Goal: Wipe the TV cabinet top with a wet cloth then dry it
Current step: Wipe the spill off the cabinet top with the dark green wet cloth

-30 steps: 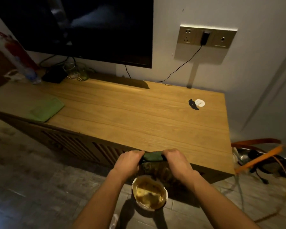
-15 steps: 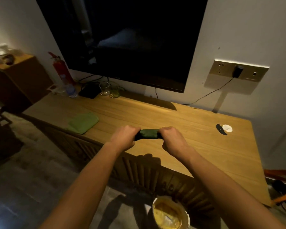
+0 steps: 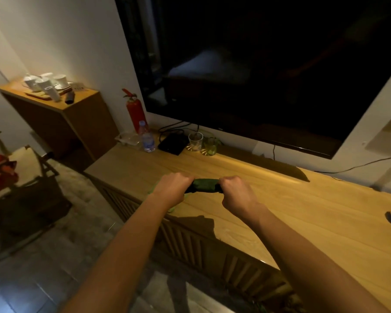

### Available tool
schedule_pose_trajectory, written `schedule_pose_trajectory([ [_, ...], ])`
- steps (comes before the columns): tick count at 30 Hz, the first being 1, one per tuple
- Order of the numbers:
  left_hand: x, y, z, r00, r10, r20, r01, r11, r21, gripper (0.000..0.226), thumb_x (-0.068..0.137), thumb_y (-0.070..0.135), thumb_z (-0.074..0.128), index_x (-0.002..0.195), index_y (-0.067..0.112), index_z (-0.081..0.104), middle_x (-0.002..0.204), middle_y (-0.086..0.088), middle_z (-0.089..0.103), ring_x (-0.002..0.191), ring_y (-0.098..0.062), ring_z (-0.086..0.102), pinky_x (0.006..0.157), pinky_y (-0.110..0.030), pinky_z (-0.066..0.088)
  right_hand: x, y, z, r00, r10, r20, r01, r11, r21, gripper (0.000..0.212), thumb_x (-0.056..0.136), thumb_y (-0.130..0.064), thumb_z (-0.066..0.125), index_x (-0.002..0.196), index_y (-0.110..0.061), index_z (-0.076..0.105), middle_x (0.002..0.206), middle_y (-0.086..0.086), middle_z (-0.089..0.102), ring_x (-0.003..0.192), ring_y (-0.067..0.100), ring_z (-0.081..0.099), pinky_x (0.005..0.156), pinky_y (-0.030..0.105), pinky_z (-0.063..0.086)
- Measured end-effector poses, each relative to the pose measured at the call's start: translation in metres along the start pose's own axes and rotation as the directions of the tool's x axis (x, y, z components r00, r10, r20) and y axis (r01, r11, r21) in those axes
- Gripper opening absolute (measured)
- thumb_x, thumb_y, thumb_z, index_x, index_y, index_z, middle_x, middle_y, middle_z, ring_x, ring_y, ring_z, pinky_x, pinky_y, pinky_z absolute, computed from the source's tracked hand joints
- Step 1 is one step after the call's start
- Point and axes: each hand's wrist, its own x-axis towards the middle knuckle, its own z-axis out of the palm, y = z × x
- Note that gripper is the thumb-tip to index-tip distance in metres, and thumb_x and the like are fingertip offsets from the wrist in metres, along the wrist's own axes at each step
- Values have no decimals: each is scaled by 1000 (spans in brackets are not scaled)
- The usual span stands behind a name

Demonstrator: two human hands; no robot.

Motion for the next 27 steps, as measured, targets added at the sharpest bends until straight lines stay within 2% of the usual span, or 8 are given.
schedule_pose_trajectory([
  [6,44,-76,26,1000,-15,10,15,999,39,50,86,9,63,130,29,53,107,-1,66,95,-22,64,66,-32,44,78,-15,38,996,-1,85,0,1000,15,30,80,-6,70,108,-17,64,101,4,65,88,19,61,70,29,55],
  [8,67,-98,38,999,-23,40,20,998,62,48,88,10,62,131,31,54,105,-1,66,94,-23,63,66,-31,42,105,-14,55,992,-1,123,-3,999,32,32,81,-6,70,111,-17,64,103,4,64,90,19,60,70,28,53],
  [14,151,-153,82,993,-33,114,29,999,41,29,94,22,58,121,32,60,104,3,65,91,-16,61,67,-28,38,192,9,111,967,16,255,-48,991,122,22,88,-9,62,108,-16,64,102,5,64,84,18,58,69,28,50],
  [17,195,-176,108,983,-30,181,22,999,49,24,95,31,58,119,29,61,113,2,65,98,-18,61,79,-32,47,233,23,141,943,18,331,-65,989,131,24,89,-8,60,111,-16,64,106,5,63,91,19,59,75,29,51],
  [20,228,-198,137,972,-37,232,28,999,41,34,93,25,58,127,28,57,123,2,61,111,-19,56,95,-36,46,270,34,169,923,34,383,-94,986,138,31,89,-9,60,120,-15,60,113,7,62,99,22,59,81,32,51],
  [24,252,-227,170,972,-62,225,40,994,102,49,94,20,53,142,29,46,142,3,52,132,-21,42,114,-38,28,299,35,209,908,49,415,-101,989,105,36,92,-16,58,127,-16,53,122,9,58,107,24,55,86,35,48],
  [27,239,-238,186,933,-108,342,123,992,-22,62,96,38,54,151,31,26,155,1,38,144,-20,29,118,-35,18,291,23,234,872,79,483,-126,990,66,47,88,-27,62,132,-16,49,130,9,54,117,28,48,96,38,43],
])
